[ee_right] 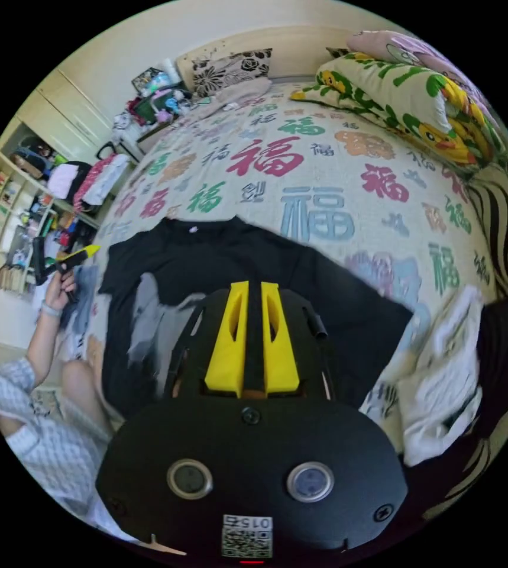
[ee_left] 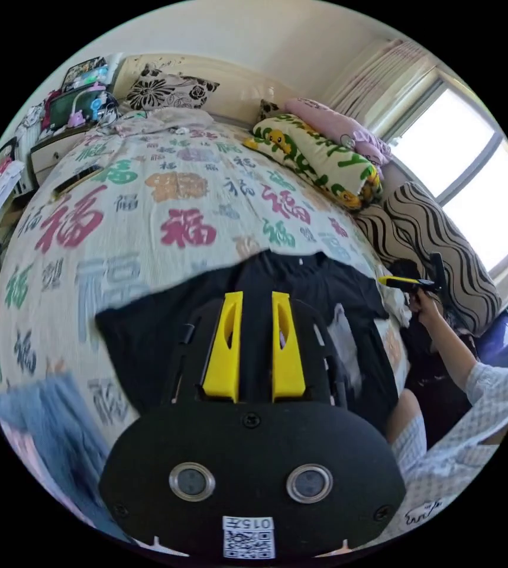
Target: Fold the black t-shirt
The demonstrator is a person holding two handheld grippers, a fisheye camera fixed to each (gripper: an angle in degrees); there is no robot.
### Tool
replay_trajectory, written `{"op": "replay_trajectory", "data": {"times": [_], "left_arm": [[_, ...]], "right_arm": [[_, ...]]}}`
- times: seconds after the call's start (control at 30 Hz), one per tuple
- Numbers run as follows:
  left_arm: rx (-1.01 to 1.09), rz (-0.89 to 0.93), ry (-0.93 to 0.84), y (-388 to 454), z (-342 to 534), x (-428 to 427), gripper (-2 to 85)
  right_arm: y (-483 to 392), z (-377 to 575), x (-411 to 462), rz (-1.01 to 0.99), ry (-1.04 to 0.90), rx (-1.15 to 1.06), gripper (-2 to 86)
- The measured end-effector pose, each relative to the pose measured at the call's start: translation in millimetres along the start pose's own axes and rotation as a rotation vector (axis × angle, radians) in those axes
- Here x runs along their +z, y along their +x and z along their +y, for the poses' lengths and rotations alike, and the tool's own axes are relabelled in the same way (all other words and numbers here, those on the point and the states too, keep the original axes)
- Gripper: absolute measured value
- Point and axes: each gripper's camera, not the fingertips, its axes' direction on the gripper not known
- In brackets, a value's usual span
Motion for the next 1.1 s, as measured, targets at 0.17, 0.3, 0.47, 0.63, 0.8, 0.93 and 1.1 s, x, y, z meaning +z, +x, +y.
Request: {"op": "replay_trajectory", "data": {"times": [0.17,0.3,0.47,0.63,0.8,0.93,1.1], "left_arm": [[-0.129,-0.033,-0.224,14.9,138.7,-26.1,9.4],[-0.289,0.045,-0.37,24.5,226.7,-19.9,10.2],[-0.341,0.075,-0.491,24.6,265.8,1.9,10.3],[-0.295,-0.032,-0.619,26.9,274.1,27.6,8.6],[-0.28,-0.083,-0.623,26.3,290.8,29.4,7.5],[-0.217,-0.127,-0.643,34.9,301.6,34.7,8.3],[-0.107,-0.233,-0.682,45.5,316.4,43.7,8.1]], "right_arm": [[2.5,156.3,-20.9,-0.072,-0.158,0.1,7.9],[14.5,269.3,-12.7,-0.113,-0.27,0.272,9.2],[26.4,332.2,-4.1,-0.126,-0.324,0.363,10.0],[34.5,351.9,3.0,-0.112,-0.331,0.412,8.0],[38.0,374.7,-5.4,-0.102,-0.337,0.396,7.1],[26.8,386.4,-8.4,0.003,-0.33,0.386,6.8],[8.0,404.2,-9.4,0.175,-0.319,0.371,6.8]]}}
